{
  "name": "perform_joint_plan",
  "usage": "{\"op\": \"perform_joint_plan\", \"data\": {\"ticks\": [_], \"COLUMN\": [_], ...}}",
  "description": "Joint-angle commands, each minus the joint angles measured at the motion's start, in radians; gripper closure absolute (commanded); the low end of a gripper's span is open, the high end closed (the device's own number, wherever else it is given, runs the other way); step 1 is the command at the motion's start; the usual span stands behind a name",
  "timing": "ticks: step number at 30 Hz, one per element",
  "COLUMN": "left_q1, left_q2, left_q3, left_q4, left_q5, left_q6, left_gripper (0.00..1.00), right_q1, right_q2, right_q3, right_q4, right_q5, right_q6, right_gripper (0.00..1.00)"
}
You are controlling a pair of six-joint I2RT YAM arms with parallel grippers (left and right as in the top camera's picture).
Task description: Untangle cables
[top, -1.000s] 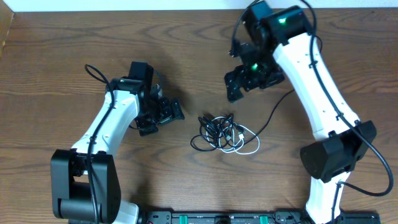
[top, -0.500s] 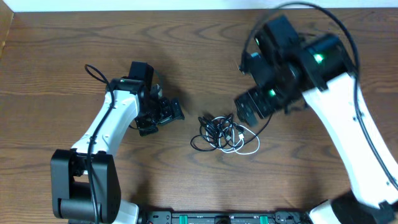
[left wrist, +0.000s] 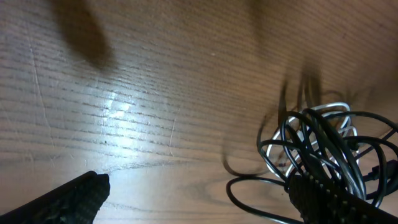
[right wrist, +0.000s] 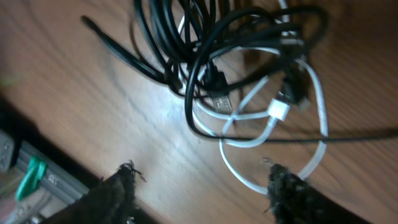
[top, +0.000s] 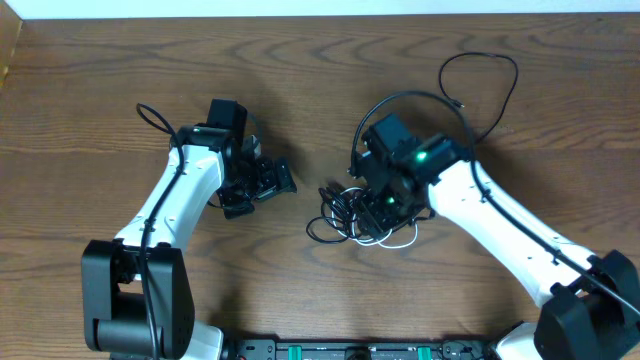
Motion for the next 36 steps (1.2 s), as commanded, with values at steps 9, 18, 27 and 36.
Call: {"op": "perform_joint_plan", "data": {"ticks": [9,18,27,36], "left_q1": [0.002,0.002,0.002,0.002], "left_q2": [0.0,0.0,0.0,0.0], "left_q3": [-0.004,-0.004,-0.004,-0.004], "left_q4": [-0.003,-0.003,-0.003,-0.003], "left_q5": [-0.01,-0.01,-0.01,-0.01], "left_q6": [-0.002,-0.002,-0.002,-0.002], "left_gripper": [0.02,0.02,0.02,0.02], "right_q1": [0.06,0.11,0.11,0.108], "right_q2": [-0.004,-0.004,-0.004,-0.008], "right_q3": [-0.125,-0.205,-0.209,-0.203], "right_q4": [0.157,0.294,0.299,0.3], "right_q5": [-0.004,0.121,0.174,0.161], "right_q6": [0.026,0.049,0.057,0.087], "right_gripper": [0.63,0.67,0.91,0.99]}}
